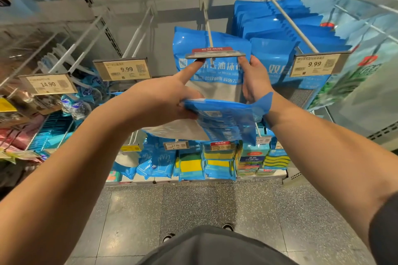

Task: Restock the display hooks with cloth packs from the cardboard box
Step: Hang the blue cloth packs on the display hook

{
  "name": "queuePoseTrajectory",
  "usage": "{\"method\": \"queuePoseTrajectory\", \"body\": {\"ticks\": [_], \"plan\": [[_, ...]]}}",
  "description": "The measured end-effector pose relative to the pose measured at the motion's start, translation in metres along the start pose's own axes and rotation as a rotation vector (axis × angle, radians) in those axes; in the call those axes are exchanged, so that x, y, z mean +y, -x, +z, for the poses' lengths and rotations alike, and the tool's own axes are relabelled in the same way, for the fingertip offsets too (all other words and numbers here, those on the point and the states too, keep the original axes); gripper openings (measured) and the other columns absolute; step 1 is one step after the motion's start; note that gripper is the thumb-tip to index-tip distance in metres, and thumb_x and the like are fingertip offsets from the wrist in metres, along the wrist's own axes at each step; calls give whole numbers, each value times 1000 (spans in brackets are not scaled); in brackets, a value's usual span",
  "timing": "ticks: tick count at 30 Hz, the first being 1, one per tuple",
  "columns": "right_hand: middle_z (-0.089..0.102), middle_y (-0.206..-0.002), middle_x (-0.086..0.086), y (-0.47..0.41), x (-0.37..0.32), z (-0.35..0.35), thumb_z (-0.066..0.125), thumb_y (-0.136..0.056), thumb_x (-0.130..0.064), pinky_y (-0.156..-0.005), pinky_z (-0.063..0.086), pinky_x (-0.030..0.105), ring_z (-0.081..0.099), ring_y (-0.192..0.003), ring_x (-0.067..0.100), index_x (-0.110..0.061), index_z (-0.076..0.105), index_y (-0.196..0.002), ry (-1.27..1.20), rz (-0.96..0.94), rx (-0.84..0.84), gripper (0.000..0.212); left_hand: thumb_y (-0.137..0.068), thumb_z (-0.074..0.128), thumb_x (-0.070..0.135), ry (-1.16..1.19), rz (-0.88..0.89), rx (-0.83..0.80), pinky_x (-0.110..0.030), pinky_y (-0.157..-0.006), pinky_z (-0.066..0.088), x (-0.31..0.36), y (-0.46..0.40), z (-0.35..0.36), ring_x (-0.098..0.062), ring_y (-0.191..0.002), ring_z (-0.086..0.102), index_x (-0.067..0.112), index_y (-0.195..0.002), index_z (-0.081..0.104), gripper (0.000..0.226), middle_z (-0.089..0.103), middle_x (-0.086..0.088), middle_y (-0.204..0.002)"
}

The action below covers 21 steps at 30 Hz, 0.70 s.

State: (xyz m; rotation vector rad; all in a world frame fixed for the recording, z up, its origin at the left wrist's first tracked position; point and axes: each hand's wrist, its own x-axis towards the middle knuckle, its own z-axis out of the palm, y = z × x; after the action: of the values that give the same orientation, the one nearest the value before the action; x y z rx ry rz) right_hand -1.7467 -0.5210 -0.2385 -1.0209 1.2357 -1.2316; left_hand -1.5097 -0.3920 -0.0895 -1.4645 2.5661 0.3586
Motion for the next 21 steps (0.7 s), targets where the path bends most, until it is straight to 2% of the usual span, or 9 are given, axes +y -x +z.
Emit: {"method": "queuePoseTrajectory", "body": {"ticks": [4,6,8,11,12,14,15,18,21], "plan": [[69,-95,5,27,-20,-1,67,-80,-62,-96,51,54,67,-94,22,-26,65,-89,183,-21,19,38,-92,63,44,69,18,8,-45,-91,52,-5,-1,5,-19,-113,64,46,-111,67,20,-14,22,-164],[67,-99,-2,45,-26,-4,66,-90,-50,-97,52,41,64,-95,10,-20,66,-107,184,-37,37,34,-91,66,43,93,59,36,-45,-91,53,-10,-1,11,-19,-115,63,46,-113,67,22,-13,22,-164],[66,-112,-10,64,-27,-11,61,-95,-44,-101,48,31,62,-108,5,-22,63,-120,209,-49,48,33,-90,68,41,130,100,62,-46,-93,52,-16,-2,17,-19,-116,62,46,-115,67,25,-9,23,-164],[69,-103,-8,93,-25,-19,57,-97,-40,-101,50,39,65,-101,10,-32,63,-98,190,-47,102,10,-87,67,49,209,167,105,-46,-94,52,-24,3,29,-18,-118,62,48,-117,66,30,-4,23,-165],[70,-95,-8,102,-23,-22,54,-100,-34,-93,53,33,65,-89,6,-28,62,-95,148,-31,131,11,-86,67,51,239,186,126,-46,-95,52,-27,5,34,-17,-119,62,50,-117,65,31,-4,23,-165],[67,-77,-14,117,-18,-27,48,-104,-29,-69,50,11,62,-66,-7,-19,60,-94,102,24,188,18,-87,72,44,309,190,136,-38,-100,49,-31,11,44,-12,-124,59,54,-115,65,31,-4,22,-166],[68,-72,-16,125,-14,-30,45,-105,-29,-62,46,9,61,-61,-9,-17,60,-93,81,51,205,23,-88,73,39,345,179,128,-28,-101,46,-32,14,50,-7,-127,55,54,-114,66,31,-4,20,-167],[69,-75,-10,144,4,-38,44,-105,-34,-65,45,18,64,-70,2,-19,60,-88,32,81,261,28,-87,75,32,471,154,93,3,-94,27,-39,23,68,8,-140,30,40,-118,71,32,1,16,-167],[53,-81,-4,163,24,-40,50,-99,-47,-73,39,27,52,-75,13,-21,51,-83,12,64,355,30,-84,79,25,648,96,123,6,-98,19,-44,30,87,19,-138,19,38,-111,74,30,20,19,-158]]}}
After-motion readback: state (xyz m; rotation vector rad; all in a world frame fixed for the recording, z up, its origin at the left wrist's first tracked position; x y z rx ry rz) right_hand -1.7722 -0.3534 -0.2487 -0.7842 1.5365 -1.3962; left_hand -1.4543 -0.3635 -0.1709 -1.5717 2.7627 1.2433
